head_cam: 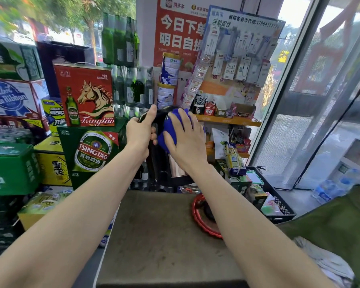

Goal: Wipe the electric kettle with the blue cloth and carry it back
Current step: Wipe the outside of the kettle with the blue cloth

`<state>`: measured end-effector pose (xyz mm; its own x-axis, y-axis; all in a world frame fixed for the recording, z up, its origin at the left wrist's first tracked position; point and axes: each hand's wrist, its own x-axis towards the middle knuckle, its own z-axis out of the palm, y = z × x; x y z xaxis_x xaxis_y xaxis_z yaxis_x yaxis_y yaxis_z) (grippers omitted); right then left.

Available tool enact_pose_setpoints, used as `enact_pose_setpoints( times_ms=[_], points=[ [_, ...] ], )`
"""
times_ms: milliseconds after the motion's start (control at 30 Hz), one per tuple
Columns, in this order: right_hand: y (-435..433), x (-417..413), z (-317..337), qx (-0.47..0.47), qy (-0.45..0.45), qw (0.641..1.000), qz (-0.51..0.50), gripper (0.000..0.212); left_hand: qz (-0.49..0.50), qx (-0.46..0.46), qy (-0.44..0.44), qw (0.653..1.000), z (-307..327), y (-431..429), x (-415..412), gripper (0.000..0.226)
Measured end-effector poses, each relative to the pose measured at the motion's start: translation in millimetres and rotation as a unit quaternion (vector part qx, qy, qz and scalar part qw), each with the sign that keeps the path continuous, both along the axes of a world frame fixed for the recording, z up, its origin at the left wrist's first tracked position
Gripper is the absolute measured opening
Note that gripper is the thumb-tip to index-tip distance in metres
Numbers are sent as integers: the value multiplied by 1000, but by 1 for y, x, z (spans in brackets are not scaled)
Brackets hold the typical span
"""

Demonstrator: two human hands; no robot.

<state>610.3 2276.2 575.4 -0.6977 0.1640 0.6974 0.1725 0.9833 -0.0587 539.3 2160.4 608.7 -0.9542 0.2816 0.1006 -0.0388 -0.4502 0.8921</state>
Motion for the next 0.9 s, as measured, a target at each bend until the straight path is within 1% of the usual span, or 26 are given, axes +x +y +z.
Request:
enact_pose_setpoints(
  times_ms=[67,167,233,333,400,433,467,500,533,600,633,667,700,733,767,800,900],
  points=[
    [4,6,-15,14,-3,1000,-6,61,22,1,-1,1000,-1,1,0,48],
    [5,14,-42,47,-18,999,-15,64,60,21,-27,998,-3,0,-1,49],
    [7,19,-58,47,-18,999,-11,63,77,7,-20,997,-5,2,0,51],
    [10,21,-67,-29,17,999,4,60,87,-29,32,995,-13,7,11,49],
    [8,17,-58,-113,61,991,21,57,91,-55,85,991,-22,11,20,46],
    [7,15,-49,-172,88,981,28,55,94,-76,113,986,-27,12,24,46],
    [8,12,-40,-244,118,962,33,52,96,-101,136,981,-32,13,28,47],
    [14,7,-34,-325,143,934,33,50,94,-120,153,976,-39,13,30,48],
    [22,3,-29,-413,152,898,28,50,86,-125,159,976,-44,12,33,47],
    [42,-1,-32,-575,129,808,5,61,65,-97,155,981,-54,9,35,44],
    [51,-2,-42,-625,114,772,-3,62,60,-87,150,983,-58,8,35,43],
    [58,-2,-55,-654,104,749,-13,58,60,-85,145,984,-61,8,34,43],
    [58,-1,-68,-671,97,734,-26,54,64,-90,140,984,-65,8,33,43],
    [53,2,-79,-679,89,728,-38,52,72,-99,133,984,-70,9,31,43],
    [45,4,-88,-671,88,735,-47,53,82,-114,126,982,-75,11,30,43],
    [34,6,-96,-648,95,754,-56,52,93,-132,120,980,-82,13,30,43],
    [2,8,-117,-509,109,852,-59,55,104,-166,97,976,-112,21,31,41]
  ],
)
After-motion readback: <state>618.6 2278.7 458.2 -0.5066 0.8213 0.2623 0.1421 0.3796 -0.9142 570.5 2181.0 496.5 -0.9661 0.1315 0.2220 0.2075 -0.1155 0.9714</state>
